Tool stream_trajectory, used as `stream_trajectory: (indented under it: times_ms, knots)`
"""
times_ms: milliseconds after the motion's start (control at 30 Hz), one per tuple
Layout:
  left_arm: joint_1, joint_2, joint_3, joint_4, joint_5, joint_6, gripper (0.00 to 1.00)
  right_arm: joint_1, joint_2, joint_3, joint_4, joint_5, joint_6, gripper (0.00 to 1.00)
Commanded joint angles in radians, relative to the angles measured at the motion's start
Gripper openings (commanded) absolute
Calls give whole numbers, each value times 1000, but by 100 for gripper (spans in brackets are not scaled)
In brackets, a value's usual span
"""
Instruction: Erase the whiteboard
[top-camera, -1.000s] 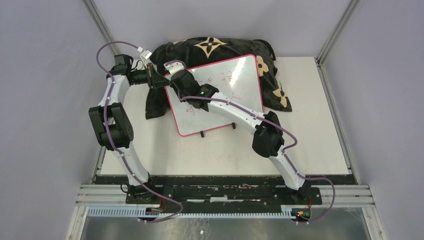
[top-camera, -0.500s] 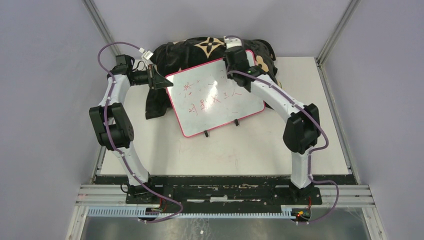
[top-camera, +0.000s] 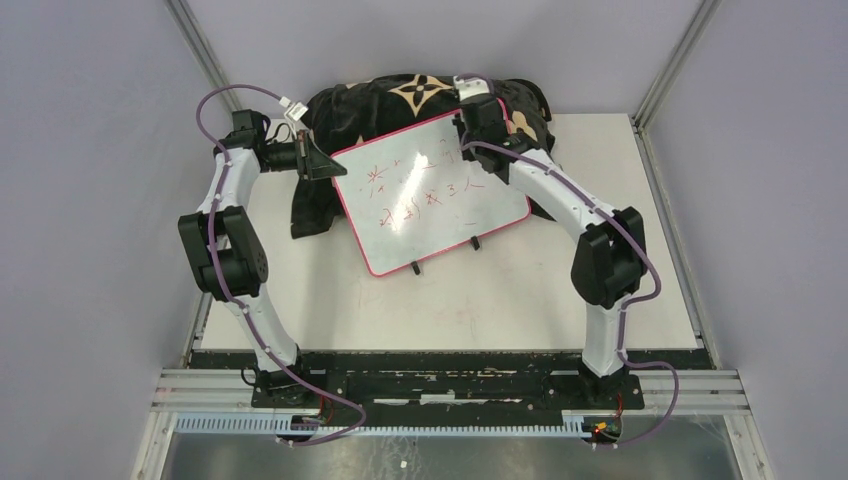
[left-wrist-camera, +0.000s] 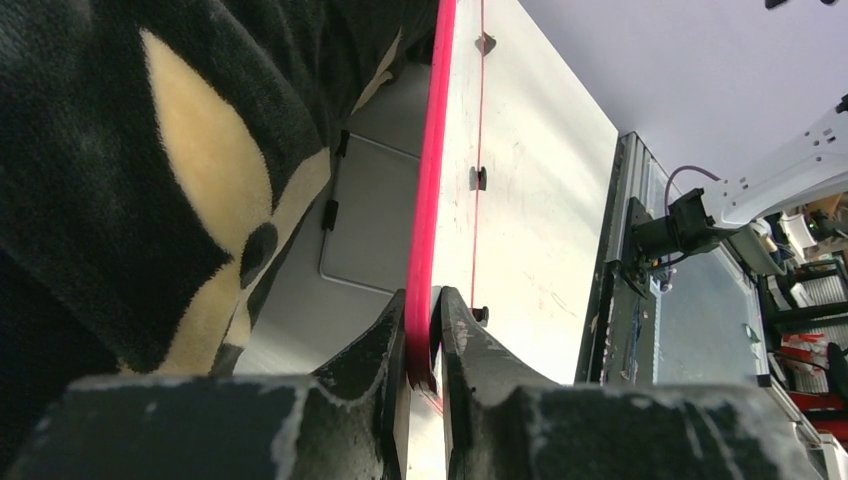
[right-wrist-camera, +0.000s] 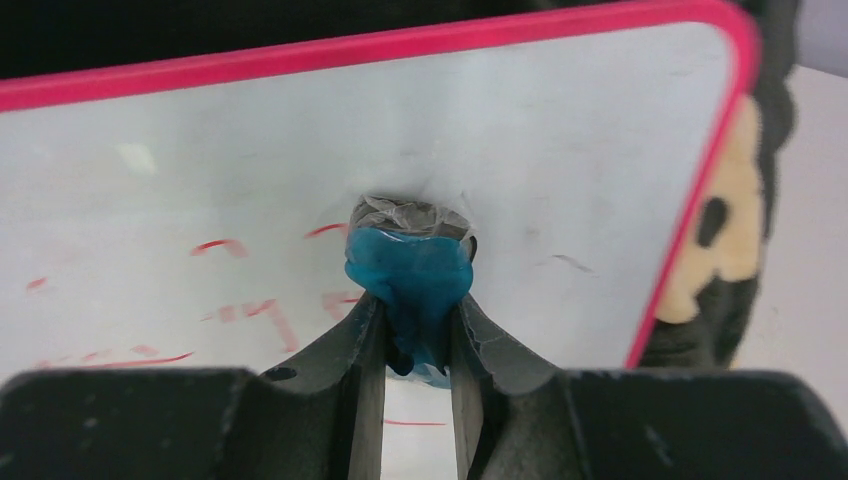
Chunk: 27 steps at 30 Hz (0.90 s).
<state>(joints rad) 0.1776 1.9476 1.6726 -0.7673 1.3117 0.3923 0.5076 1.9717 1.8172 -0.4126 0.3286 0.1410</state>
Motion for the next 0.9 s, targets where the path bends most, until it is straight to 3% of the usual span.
stream_trajectory:
  times_ms: [0,333,467,667,867]
  knots:
    - [-7,-48,47,-23,-50,146,3,120,-17,32,31,-93,-18,1]
    - [-14,31,236,-398,-72,483,3,300,29,95,44,-139,-15,0]
    - [-19,48,273,-483,-88,553,3,348,62,133,57,-143,-20,0]
    - [-19,58,265,-521,-86,597,3,349,109,179,46,-20,-37,1]
    - [-19,75,266,-550,-83,633,3,250,36,62,85,61,-50,1]
